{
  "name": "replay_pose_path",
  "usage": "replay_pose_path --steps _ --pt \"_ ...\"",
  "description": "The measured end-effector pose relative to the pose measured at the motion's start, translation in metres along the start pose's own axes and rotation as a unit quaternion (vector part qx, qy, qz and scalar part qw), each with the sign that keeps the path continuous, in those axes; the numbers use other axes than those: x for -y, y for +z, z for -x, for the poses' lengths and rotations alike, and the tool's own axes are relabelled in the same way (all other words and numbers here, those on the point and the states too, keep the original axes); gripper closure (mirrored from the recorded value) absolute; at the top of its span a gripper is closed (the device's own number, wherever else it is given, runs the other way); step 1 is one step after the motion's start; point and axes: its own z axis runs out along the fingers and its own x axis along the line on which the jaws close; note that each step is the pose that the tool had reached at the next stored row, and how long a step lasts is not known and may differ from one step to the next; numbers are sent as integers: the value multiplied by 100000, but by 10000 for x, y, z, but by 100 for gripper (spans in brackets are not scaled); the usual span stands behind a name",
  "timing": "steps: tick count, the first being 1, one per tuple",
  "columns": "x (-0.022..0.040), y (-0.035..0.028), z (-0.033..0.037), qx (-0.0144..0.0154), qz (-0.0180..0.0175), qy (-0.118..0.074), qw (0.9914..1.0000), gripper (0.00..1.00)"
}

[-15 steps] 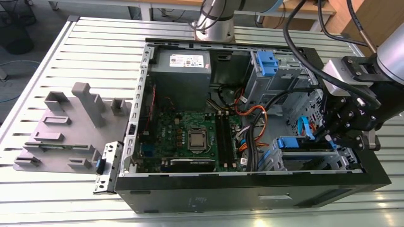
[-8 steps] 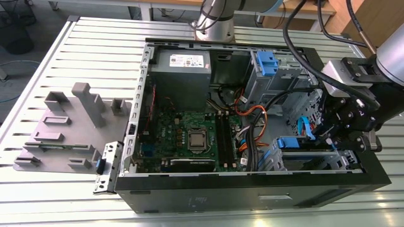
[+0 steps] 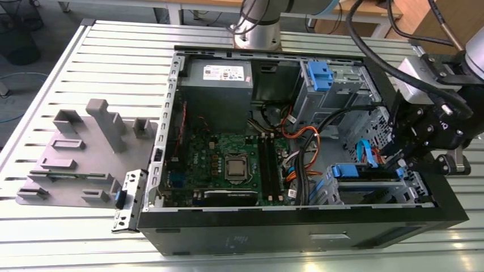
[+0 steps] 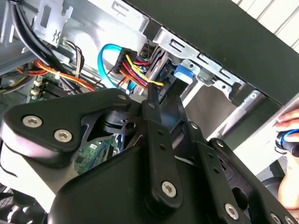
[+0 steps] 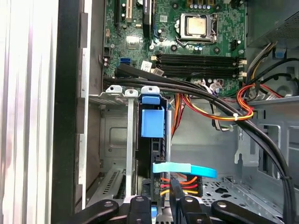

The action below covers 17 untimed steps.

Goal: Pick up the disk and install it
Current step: 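Insert the second disk wire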

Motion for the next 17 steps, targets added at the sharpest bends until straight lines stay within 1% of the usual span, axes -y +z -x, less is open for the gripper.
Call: replay_pose_path --steps 3,4,6,10,17 --pt "-2 -78 2 -12 -6 0 100000 70" --pt "-2 -83 2 2 -4 -1 100000 70" --pt "-7 -82 3 17 -14 -1 100000 70" --pt "-61 -76 3 5 -81 -3 100000 70" --pt "-73 -77 3 -7 -80 -5 100000 70"
